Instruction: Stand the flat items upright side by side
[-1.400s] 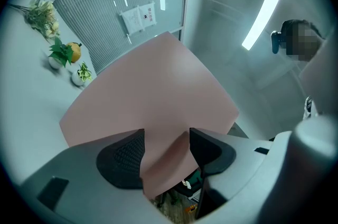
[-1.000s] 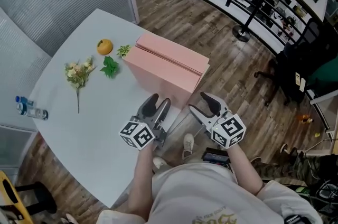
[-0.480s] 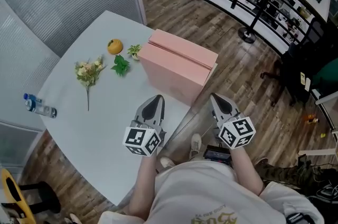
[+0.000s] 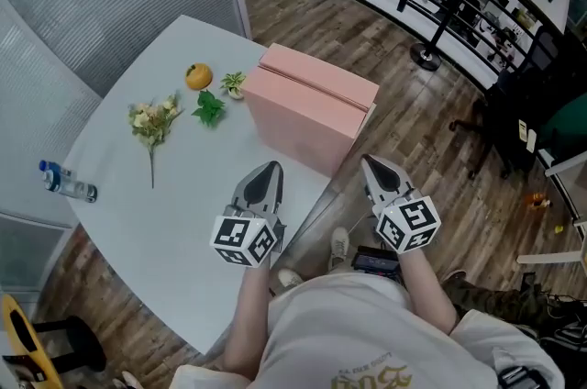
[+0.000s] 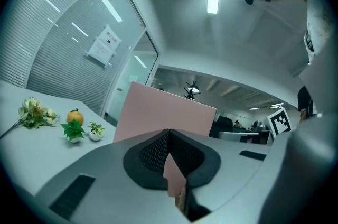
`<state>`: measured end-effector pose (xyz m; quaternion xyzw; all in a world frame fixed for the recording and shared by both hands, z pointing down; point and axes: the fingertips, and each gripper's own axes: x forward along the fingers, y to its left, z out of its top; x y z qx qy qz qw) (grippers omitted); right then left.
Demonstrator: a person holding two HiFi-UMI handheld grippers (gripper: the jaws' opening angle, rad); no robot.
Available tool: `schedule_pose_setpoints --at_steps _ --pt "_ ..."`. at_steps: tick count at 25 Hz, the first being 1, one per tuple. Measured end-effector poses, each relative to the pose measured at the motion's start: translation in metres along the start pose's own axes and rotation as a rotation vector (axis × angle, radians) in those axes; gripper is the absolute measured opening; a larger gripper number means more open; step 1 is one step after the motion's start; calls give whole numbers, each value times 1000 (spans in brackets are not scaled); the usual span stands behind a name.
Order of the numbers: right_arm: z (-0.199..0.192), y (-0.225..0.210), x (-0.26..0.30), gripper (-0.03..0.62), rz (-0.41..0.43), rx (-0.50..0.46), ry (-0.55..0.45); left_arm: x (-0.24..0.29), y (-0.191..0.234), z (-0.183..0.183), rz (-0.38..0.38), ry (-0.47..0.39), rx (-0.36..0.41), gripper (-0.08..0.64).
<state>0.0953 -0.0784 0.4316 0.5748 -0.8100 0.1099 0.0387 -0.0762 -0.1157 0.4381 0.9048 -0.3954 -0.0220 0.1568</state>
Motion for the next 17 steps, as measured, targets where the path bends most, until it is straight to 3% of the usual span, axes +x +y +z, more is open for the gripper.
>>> schedule_pose_setpoints --at_steps 17 --pt "0 -6 -5 15 -5 -3 -1 5 -6 -7 -7 16 6 6"
